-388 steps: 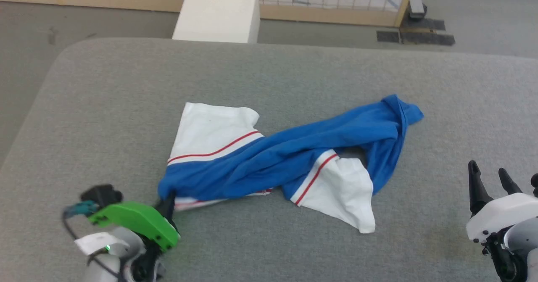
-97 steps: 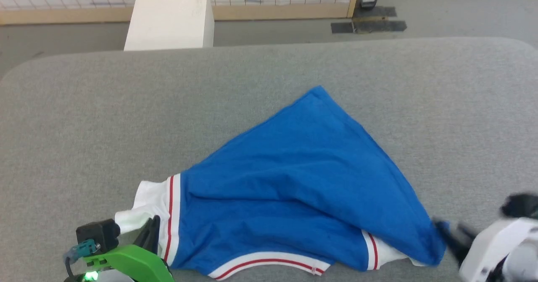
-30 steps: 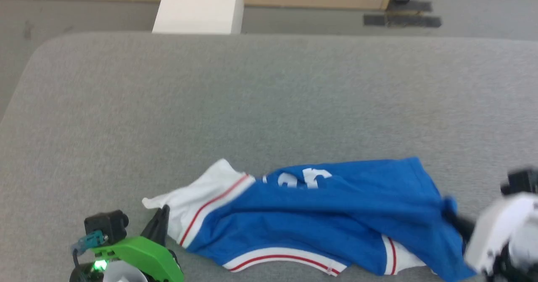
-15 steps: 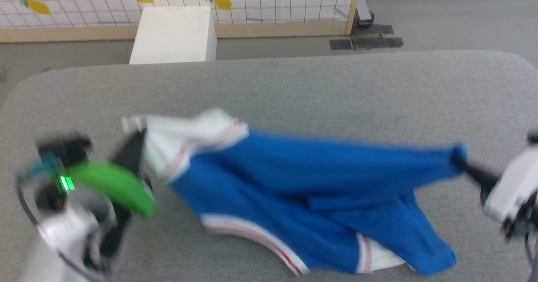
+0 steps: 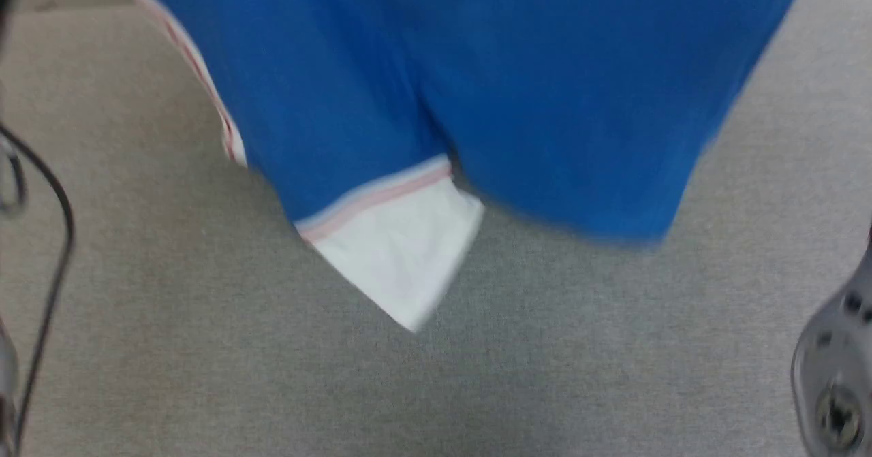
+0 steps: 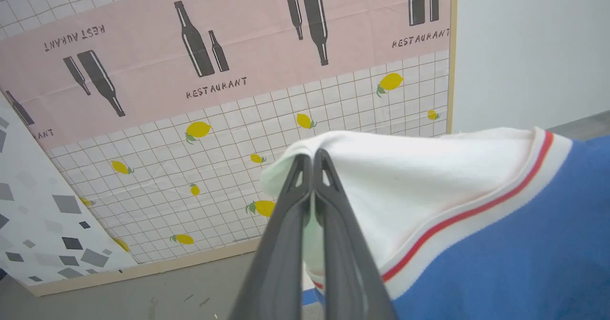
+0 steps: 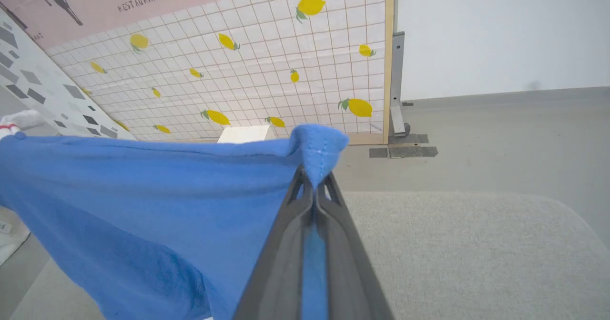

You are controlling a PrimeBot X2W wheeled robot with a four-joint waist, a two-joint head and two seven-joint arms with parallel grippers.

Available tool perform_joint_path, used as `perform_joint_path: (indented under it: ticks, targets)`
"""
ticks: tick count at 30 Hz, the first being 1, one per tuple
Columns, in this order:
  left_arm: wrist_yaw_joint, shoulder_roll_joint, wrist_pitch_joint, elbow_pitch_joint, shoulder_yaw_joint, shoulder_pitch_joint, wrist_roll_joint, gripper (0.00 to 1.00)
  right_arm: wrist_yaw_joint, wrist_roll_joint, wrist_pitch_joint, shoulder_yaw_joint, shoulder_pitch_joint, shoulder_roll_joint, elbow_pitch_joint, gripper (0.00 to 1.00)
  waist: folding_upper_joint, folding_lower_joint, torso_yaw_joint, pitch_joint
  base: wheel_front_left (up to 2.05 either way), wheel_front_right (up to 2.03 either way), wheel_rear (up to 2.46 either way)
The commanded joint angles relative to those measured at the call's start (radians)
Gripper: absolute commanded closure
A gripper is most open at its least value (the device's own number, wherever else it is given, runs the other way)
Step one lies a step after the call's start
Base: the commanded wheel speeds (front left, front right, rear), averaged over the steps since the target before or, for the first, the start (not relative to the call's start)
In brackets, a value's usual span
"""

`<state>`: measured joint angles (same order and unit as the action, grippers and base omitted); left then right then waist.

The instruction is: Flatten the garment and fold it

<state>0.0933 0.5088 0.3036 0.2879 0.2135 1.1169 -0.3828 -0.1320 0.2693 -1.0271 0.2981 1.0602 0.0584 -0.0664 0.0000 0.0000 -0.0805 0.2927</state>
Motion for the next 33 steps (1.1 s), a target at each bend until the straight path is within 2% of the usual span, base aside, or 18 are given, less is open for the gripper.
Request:
perform_joint_path:
  ticks: [1, 8, 12, 17, 21, 25, 33]
  targets:
    - [0.002, 0.003, -0.013, 0.031, 0.005, 0.071, 0.022, 1.0, 0.001, -0.024, 0.033, 0.013, 0.067, -0.003, -0.025, 1.0, 0.0, 0.0, 0.001, 0.13, 0.0, 0.0, 0.0]
    - [-0.03, -0.003, -0.143, 0.156, 0.029, 0.41, 0.134, 1.0, 0.001, -0.057, 0.26, 0.034, 0.391, -0.008, -0.205, 1.0, 0.0, 0.0, 0.002, 0.228, 0.0, 0.0, 0.0]
    - [-0.043, 0.001, -0.232, 0.201, 0.032, 0.53, 0.171, 1.0, 0.001, -0.044, 0.373, 0.016, 0.491, -0.008, -0.303, 1.0, 0.0, 0.0, 0.0, 0.252, 0.0, 0.0, 0.0]
    - [-0.045, -0.01, -0.302, 0.257, 0.035, 0.598, 0.176, 1.0, 0.001, -0.052, 0.459, 0.012, 0.547, -0.008, -0.385, 1.0, 0.0, 0.0, 0.01, 0.277, 0.0, 0.0, 0.0]
    - [-0.031, -0.016, -0.343, 0.306, 0.042, 0.568, 0.161, 1.0, 0.001, -0.046, 0.494, 0.014, 0.538, -0.008, -0.43, 1.0, 0.0, 0.0, 0.025, 0.294, 0.0, 0.0, 0.0]
    - [-0.013, -0.031, -0.396, 0.345, 0.049, 0.472, 0.129, 1.0, 0.001, -0.004, 0.52, -0.011, 0.466, -0.008, -0.459, 1.0, 0.0, 0.0, 0.041, 0.286, 0.0, 0.0, 0.0]
    - [0.005, -0.056, -0.52, 0.336, 0.084, 0.135, 0.082, 1.0, 0.001, 0.122, 0.567, -0.081, 0.156, -0.008, -0.431, 1.0, 0.0, 0.0, 0.079, 0.165, 0.0, 0.0, 0.0]
